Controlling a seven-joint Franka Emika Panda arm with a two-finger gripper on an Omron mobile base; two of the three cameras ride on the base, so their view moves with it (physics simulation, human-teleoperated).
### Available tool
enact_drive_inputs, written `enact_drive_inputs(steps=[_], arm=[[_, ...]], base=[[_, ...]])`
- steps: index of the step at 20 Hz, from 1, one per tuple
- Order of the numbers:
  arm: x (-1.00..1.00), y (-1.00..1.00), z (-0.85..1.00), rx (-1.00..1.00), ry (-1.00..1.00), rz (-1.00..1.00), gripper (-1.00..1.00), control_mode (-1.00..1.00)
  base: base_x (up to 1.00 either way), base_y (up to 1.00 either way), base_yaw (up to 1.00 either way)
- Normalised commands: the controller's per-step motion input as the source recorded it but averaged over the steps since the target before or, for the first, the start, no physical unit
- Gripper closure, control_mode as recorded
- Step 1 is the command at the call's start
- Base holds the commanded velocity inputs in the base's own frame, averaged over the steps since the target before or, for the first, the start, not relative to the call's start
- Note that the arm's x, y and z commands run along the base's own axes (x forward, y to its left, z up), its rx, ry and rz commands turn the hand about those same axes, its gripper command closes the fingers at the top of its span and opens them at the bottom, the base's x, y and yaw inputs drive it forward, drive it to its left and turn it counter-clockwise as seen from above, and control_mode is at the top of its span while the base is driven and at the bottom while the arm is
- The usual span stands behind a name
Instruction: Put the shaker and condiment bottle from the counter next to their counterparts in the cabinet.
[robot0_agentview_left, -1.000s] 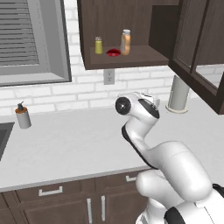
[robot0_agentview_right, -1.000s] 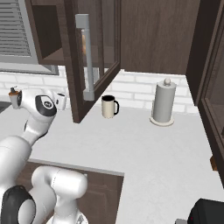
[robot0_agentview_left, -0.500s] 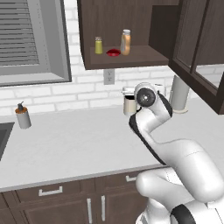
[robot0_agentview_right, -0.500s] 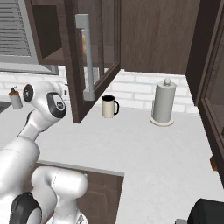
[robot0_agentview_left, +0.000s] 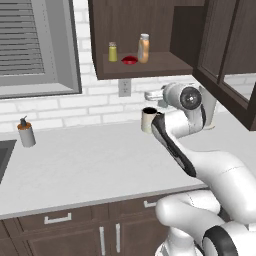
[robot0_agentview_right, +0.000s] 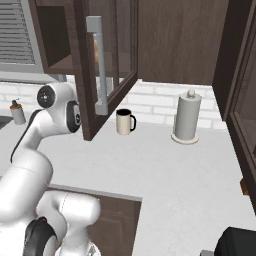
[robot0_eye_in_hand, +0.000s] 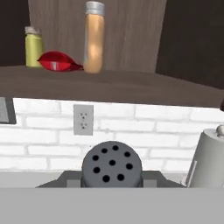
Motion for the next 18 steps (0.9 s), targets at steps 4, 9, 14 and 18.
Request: enact_drive_inputs(steps=[4, 9, 14, 18], arm=[[0.00, 0.00, 0.39, 0.00, 0.00, 0.15, 1.00, -1.00], [0.00, 0.00, 0.41, 0.00, 0.00, 0.13, 1.00, -1.00], [0.00, 0.01, 0.27, 0.00, 0.00, 0.09, 1.00, -1.00], [0.00, 0.10, 0.20, 0.00, 0.00, 0.07, 1.00, -1.00]], base=[[0.00, 0.00, 0.00], [0.00, 0.00, 0.00], [0.00, 0.00, 0.00], [0.00, 0.00, 0.00]])
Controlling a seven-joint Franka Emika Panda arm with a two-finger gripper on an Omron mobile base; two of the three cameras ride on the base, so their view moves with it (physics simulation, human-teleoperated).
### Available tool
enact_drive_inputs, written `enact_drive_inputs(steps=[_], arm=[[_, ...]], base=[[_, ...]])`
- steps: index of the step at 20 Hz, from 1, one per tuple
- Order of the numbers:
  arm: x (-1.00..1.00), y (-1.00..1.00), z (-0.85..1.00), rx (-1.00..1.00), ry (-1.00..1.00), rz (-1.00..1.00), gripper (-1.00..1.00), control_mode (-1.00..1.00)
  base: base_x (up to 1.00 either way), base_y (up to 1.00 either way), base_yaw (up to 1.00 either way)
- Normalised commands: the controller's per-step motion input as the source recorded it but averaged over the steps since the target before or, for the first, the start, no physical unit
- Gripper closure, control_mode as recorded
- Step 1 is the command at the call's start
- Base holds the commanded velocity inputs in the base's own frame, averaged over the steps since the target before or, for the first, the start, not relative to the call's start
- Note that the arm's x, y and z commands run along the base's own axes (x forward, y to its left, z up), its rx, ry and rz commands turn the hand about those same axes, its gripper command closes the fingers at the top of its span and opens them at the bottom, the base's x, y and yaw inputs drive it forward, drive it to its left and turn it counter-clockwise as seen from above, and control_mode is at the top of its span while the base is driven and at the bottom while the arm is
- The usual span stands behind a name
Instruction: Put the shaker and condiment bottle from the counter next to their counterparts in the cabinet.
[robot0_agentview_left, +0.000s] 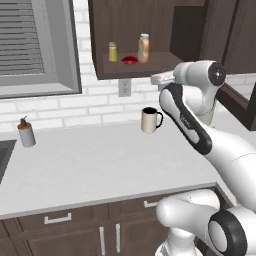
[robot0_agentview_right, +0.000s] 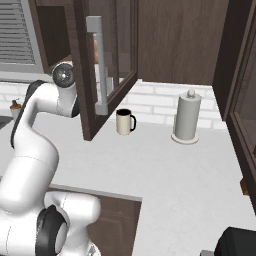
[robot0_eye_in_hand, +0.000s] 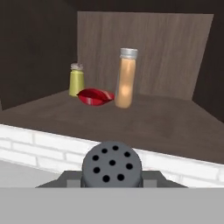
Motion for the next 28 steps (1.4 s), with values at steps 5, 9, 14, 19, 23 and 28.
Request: enact_drive_inputs(steps=[5, 9, 14, 19, 23, 28], arm=[[0.00, 0.16, 0.18, 0.00, 0.00, 0.06, 1.00, -1.00], [0.00, 0.13, 0.24, 0.00, 0.00, 0.04, 1.00, -1.00], [0.00, 0.07, 0.32, 0.00, 0.00, 0.02, 1.00, -1.00], [0.00, 0.12, 0.33, 0.00, 0.00, 0.01, 1.00, -1.00], [0.04, 0.20, 0.27, -0.01, 0.00, 0.00, 1.00, -1.00], [0.16, 0.36, 0.02, -0.07, 0.00, 0.00, 1.00, -1.00]], base=[[0.00, 0.00, 0.00], [0.00, 0.00, 0.00], [0.00, 0.00, 0.00], [0.00, 0.00, 0.00], [0.00, 0.00, 0.00], [0.00, 0.00, 0.00]])
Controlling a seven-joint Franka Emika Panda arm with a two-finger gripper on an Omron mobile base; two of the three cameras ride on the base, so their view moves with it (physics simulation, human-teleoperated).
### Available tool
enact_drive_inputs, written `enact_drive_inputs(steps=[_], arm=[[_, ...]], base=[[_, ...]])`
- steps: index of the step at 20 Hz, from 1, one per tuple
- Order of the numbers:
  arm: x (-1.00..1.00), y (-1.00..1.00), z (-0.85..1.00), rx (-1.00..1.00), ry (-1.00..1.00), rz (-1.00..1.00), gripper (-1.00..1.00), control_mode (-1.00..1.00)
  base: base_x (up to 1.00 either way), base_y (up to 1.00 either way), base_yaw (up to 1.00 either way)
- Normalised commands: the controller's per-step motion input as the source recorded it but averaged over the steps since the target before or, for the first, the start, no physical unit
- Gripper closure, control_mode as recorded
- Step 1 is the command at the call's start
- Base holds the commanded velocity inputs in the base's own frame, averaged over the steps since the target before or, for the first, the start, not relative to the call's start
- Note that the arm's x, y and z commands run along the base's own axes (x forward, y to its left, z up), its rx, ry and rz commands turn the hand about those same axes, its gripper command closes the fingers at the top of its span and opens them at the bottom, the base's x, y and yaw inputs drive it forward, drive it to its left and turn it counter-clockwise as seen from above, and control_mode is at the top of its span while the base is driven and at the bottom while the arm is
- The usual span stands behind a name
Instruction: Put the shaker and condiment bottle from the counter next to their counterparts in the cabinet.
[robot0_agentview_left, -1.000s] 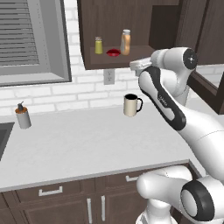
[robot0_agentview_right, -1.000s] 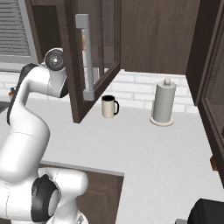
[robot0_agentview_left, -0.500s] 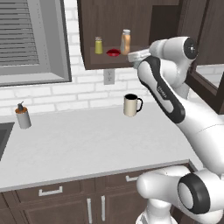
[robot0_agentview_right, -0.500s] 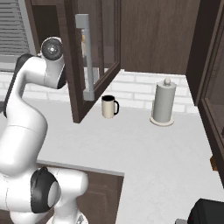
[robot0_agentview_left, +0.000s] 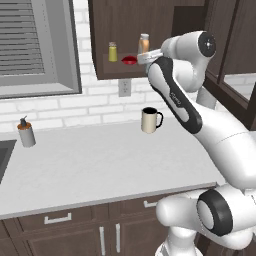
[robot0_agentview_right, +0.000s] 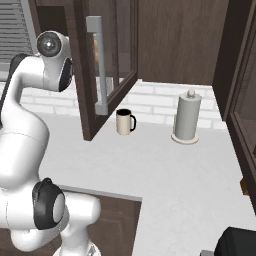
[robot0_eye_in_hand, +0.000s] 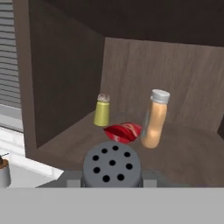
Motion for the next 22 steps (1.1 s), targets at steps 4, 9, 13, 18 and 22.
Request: enact_drive_inputs(steps=[4, 9, 13, 18, 22], arm=[[0.12, 0.09, -0.04, -0.05, -0.04, 0.00, 1.00, -1.00], [-0.01, 0.00, -0.05, -0.02, -0.01, 0.02, 1.00, -1.00], [0.06, 0.00, 0.00, 0.00, 0.00, 0.02, 1.00, -1.00], [0.21, 0.07, 0.00, 0.00, 0.00, 0.00, 1.00, -1.00], [0.25, 0.09, 0.00, 0.00, 0.00, 0.00, 1.00, -1.00]], base=[[0.00, 0.00, 0.00], [0.00, 0.00, 0.00], [0.00, 0.00, 0.00], [0.00, 0.00, 0.00], [0.00, 0.00, 0.00]])
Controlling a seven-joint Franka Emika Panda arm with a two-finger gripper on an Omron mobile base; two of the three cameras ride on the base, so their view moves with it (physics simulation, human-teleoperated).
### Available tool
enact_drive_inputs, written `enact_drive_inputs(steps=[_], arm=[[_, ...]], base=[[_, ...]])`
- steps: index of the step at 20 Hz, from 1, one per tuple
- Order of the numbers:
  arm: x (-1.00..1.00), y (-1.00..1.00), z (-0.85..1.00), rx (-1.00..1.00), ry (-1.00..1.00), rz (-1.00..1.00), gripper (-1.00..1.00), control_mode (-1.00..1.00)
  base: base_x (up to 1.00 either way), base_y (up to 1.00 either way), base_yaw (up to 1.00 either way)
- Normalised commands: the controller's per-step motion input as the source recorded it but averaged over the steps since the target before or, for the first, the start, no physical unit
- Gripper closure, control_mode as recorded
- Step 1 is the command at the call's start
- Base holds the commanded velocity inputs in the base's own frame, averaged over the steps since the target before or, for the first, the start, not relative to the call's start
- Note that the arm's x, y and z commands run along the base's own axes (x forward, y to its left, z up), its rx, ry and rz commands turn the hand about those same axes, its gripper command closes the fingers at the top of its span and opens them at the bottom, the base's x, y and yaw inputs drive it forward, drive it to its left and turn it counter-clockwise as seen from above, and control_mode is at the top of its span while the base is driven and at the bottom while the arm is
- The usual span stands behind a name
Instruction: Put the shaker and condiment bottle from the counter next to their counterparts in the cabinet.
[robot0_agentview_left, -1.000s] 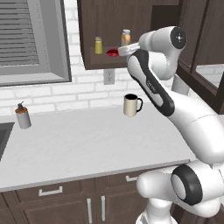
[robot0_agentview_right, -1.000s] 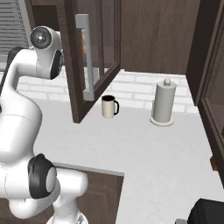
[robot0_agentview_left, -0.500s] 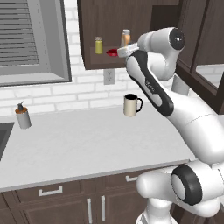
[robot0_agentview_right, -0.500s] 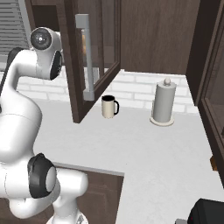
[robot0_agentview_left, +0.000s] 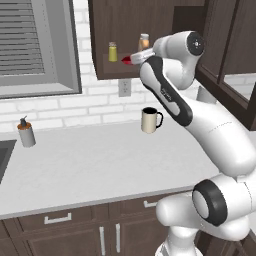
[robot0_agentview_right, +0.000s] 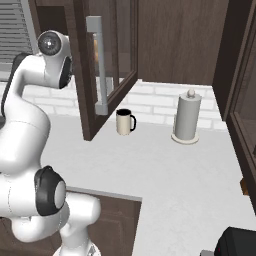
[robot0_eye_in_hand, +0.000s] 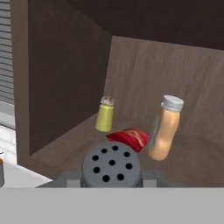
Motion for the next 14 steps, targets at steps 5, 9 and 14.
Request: enact_drive_inputs(steps=[5, 9, 14], arm=[[0.21, 0.06, 0.00, 0.00, 0.00, 0.00, 1.00, -1.00], [0.22, 0.00, 0.00, 0.00, 0.00, 0.00, 1.00, -1.00], [0.21, 0.00, 0.00, 0.01, 0.00, 0.00, 1.00, -1.00]], base=[[0.00, 0.00, 0.00], [0.00, 0.00, 0.00], [0.00, 0.00, 0.00]])
